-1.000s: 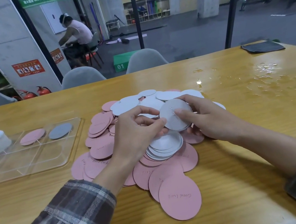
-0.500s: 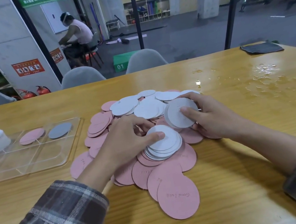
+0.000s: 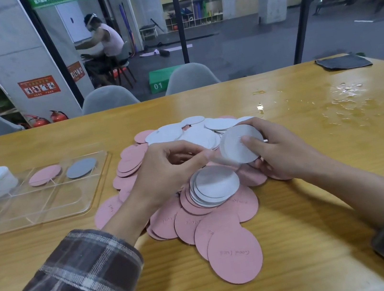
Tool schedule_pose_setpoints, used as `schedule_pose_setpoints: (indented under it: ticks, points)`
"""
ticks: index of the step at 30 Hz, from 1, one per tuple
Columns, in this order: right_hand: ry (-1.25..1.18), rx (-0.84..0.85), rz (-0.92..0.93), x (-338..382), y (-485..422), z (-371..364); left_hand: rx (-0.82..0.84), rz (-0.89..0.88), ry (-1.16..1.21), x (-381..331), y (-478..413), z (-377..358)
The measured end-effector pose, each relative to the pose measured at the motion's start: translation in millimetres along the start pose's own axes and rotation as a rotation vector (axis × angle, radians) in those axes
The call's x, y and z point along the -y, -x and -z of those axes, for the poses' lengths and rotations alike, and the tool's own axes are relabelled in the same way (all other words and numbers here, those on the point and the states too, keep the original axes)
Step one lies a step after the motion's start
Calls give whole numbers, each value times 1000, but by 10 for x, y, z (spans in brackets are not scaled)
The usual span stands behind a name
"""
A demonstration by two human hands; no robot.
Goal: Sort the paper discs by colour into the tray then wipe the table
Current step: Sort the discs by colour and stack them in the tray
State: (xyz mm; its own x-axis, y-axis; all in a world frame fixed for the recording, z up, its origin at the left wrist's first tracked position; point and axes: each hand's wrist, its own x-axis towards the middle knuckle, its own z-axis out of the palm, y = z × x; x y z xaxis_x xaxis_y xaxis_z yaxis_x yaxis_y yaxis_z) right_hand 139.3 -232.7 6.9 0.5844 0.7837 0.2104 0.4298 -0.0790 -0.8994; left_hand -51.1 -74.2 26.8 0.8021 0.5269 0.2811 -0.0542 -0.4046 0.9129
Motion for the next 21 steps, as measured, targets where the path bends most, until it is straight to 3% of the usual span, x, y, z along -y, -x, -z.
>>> schedule_pose_setpoints:
  ticks: [12,21]
  points:
    - [41,-76,-9,103,51,3,-12,51,49,21,-1,-4]
    - [-48,99,-5,247,148,-61,-108,-69,-26,20,17,-110]
